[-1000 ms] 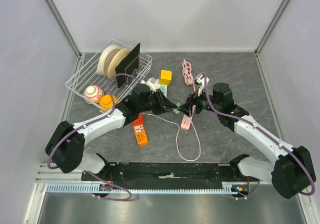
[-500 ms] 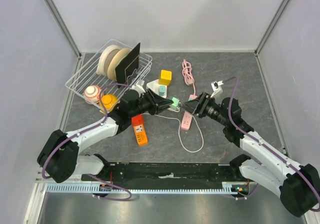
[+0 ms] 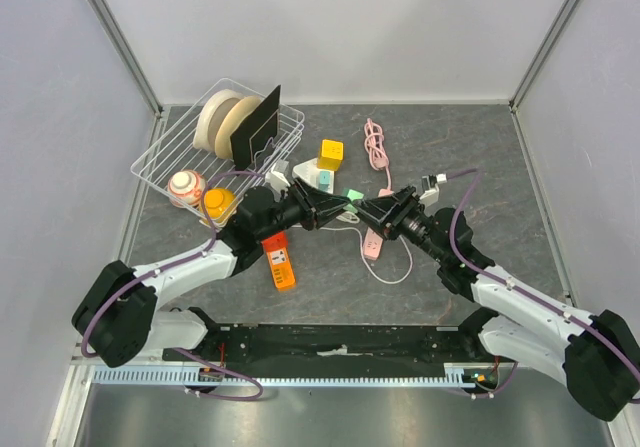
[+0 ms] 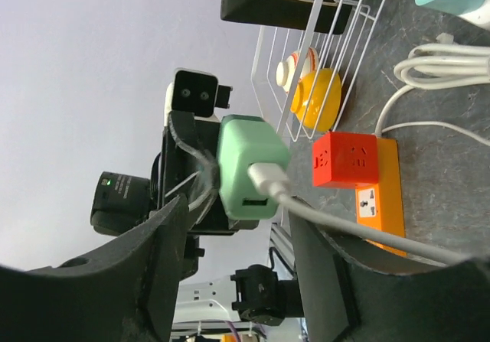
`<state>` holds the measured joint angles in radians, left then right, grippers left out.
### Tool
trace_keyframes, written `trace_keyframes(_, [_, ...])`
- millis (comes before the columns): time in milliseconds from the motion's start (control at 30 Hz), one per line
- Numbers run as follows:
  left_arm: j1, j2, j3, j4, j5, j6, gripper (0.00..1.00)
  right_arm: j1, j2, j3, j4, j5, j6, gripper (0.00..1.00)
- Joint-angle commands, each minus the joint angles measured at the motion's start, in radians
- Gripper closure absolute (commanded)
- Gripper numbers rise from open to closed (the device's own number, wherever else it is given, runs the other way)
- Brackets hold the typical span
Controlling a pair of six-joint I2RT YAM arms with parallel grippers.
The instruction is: Insert the plug
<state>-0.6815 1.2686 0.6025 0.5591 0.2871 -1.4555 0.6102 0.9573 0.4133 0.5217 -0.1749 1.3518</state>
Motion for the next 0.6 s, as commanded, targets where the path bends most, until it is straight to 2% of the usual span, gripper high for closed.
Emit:
trace_keyframes(0, [-0.032, -0.014, -0.006, 0.156, -0.005, -0.077, 0.98, 0.040, 0.018, 0.028, 0.064, 0.123, 0.063, 0.39])
trace_keyframes(67, [-0.033, -0.012, -0.026, 0.215, -0.008, -0.103, 0.98, 0.059, 0.012, 0.033, 0.025, 0.152, 0.060, 0.42])
trace_keyframes(200, [-0.035, -0.015, -0.030, 0.226, 0.001, -0.111, 0.98, 0.066, 0.001, 0.021, 0.034, 0.198, 0.035, 0.44])
trace_keyframes(567, [-0.061, -0.012, -0.052, 0.246, 0.030, -0.140, 0.98, 0.066, 0.003, -0.027, 0.199, 0.235, 0.000, 0.50])
